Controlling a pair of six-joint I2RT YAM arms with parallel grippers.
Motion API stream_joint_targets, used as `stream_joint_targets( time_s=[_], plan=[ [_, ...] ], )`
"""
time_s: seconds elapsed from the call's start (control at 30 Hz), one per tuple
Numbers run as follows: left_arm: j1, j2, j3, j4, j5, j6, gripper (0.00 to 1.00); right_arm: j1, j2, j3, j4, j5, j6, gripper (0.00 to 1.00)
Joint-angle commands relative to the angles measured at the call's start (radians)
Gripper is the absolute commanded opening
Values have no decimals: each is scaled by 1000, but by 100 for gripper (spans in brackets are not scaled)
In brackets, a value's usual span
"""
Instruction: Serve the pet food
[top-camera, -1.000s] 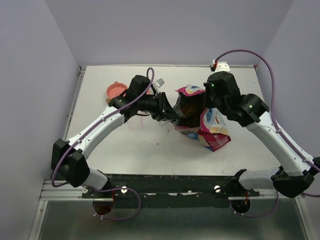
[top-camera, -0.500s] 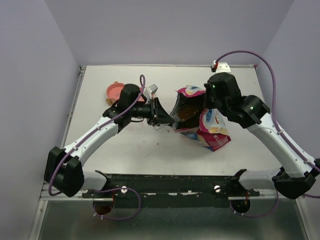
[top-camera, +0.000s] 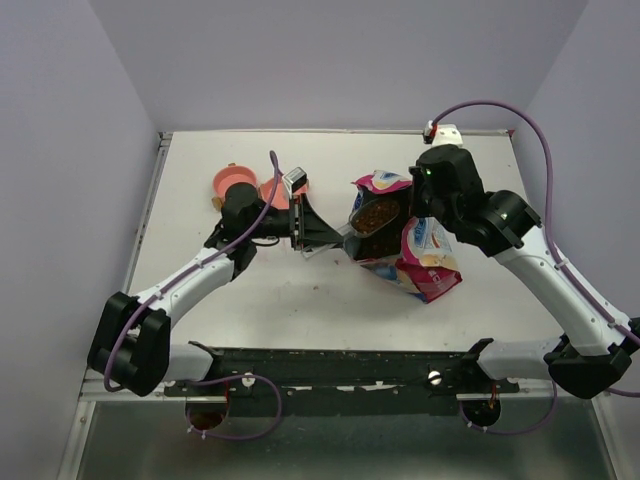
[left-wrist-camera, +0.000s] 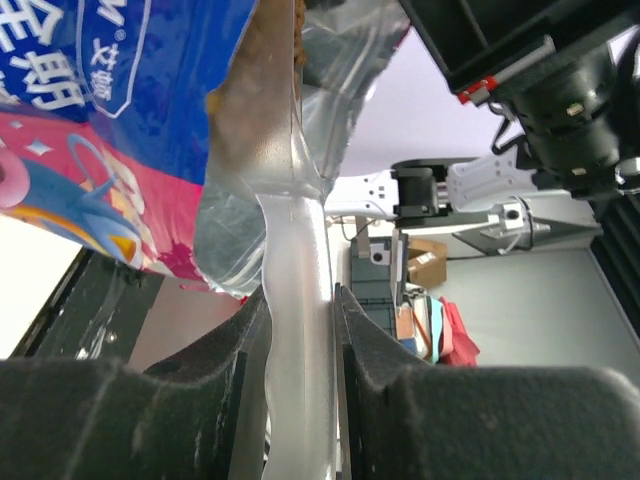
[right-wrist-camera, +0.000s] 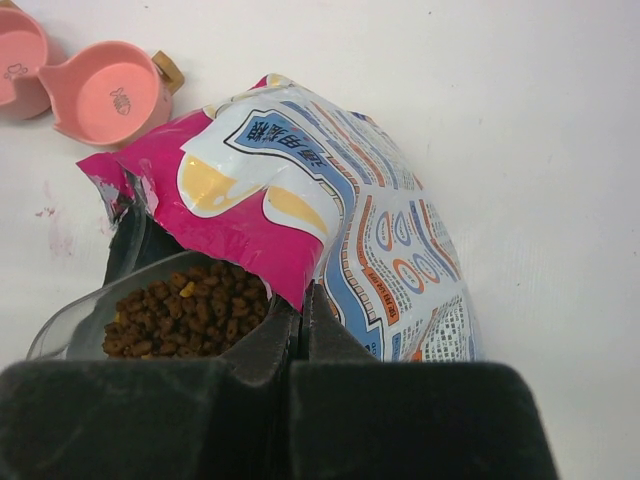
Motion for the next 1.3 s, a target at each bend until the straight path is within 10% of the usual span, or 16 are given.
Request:
stream_joint_targets(
  time_s=[0.0,0.3,1.27],
  plan=[
    [20,33,-77,498,60,-201,0,6,-42,64,54,37,-6,0],
    [20,103,-51,638,108,-234,0,6,-30,90,40,37,-7,0],
    [245,-190,-63,291,91,-214,0,8,-31,71,46,-6,-13,0]
  ],
)
